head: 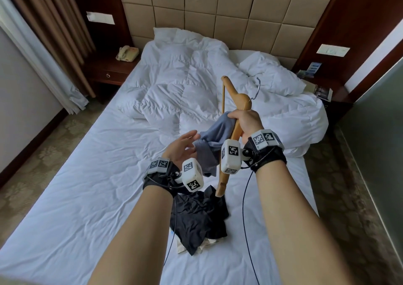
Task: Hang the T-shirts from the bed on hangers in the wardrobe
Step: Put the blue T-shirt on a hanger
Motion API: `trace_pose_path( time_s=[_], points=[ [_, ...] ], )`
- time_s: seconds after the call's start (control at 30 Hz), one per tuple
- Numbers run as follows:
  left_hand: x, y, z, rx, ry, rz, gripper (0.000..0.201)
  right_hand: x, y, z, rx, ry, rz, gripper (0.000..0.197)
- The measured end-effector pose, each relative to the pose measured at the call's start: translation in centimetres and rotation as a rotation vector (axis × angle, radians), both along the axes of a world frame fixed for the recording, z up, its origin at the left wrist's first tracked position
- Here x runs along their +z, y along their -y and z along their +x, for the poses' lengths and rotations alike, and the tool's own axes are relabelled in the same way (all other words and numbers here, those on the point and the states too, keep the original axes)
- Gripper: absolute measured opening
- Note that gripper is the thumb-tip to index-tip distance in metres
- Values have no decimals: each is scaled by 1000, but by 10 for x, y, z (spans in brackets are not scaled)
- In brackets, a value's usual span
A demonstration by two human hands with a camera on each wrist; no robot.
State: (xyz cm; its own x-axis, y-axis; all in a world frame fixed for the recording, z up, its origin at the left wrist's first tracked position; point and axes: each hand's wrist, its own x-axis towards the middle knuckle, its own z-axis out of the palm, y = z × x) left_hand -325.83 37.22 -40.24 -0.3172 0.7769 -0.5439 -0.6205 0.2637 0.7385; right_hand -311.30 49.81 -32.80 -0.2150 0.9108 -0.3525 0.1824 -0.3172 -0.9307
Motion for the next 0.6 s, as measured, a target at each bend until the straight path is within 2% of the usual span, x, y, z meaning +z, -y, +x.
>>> trace_pose_path(
  time_s=[0.07, 0.17, 0.27, 0.4, 0.5, 0.6],
  points=[
    [4, -5, -1, 53, 24, 19, 46, -3, -2, 0, 37, 66, 30, 14],
    [15, -12, 0, 117, 98, 83, 45, -8, -4, -1, 133, 183, 90, 9],
    [31, -20, -1, 111, 134, 152, 46, -11, -1, -2, 225, 326, 120, 6],
    [48, -21, 1, 93, 189, 187, 48, -15, 6, -1, 303, 503, 130, 19],
    [46, -20, 2, 84, 177, 250, 44, -22, 12, 1, 302, 528, 134, 25],
    [48, -15, 5, 16, 261, 300, 21, -29, 16, 3, 296, 399, 116, 19]
  ],
)
